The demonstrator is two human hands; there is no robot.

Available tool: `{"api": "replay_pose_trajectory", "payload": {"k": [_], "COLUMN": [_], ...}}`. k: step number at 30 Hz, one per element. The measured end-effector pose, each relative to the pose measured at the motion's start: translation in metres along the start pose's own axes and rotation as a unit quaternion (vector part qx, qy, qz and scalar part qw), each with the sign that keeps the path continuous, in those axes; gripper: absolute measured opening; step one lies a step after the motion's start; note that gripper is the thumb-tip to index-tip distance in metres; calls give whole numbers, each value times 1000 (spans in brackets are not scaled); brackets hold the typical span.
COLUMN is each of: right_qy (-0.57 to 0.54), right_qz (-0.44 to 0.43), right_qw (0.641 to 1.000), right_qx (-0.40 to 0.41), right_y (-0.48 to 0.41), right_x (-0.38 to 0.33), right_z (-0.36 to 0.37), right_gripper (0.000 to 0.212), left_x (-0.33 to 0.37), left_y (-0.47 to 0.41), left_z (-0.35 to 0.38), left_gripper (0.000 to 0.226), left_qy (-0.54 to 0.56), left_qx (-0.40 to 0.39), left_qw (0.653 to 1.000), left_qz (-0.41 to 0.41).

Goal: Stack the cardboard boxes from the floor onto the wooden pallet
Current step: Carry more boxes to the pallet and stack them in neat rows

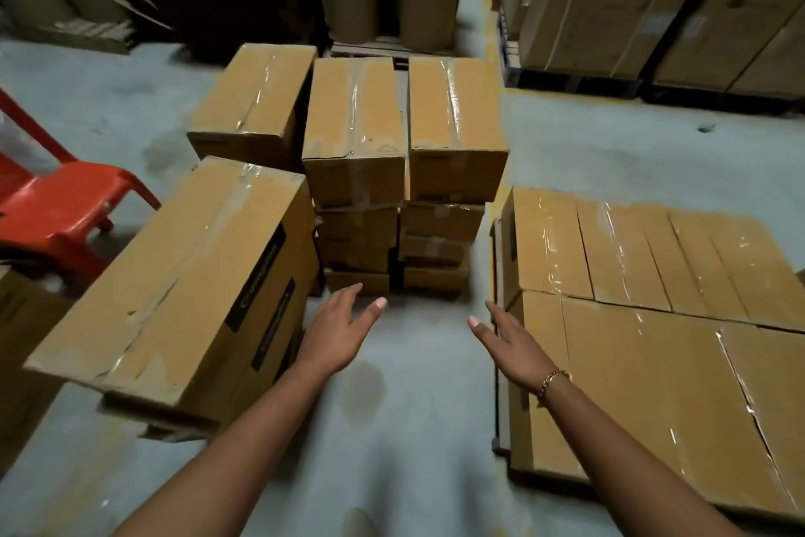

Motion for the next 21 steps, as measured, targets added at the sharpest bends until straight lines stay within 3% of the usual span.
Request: {"api": "replay_pose_trajectory", "payload": {"k": [4, 8, 21], "right_qy": [-25, -75, -72], "right_qz": [3, 10, 16], "right_qw": [1000, 996, 997], "right_qx": [18, 41, 22], "right_y": [-28, -71, -283], "right_x": [-17, -28, -73], "right_z": [-17, -46, -172], "right_gripper": [77, 87, 69], "left_x": [12, 33, 138], "left_y": [-47, -106, -339], "left_z": [-21, -32, -40], "left_gripper": [80, 74, 70], "left_qy": [31, 72, 170], "left_qx": [-12, -18, -20], "left_qw": [999, 997, 985], "left_qz": [7, 14, -34]}}
Point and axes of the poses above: each hand's wrist, its own y-axis away from the middle knuckle, its own z-axis out of the palm, x = y × z, the point moved 10 cm from there along -y, towards the middle knuckle, and after that the axes turned 14 degrees about -y, right-handed, at the moved point
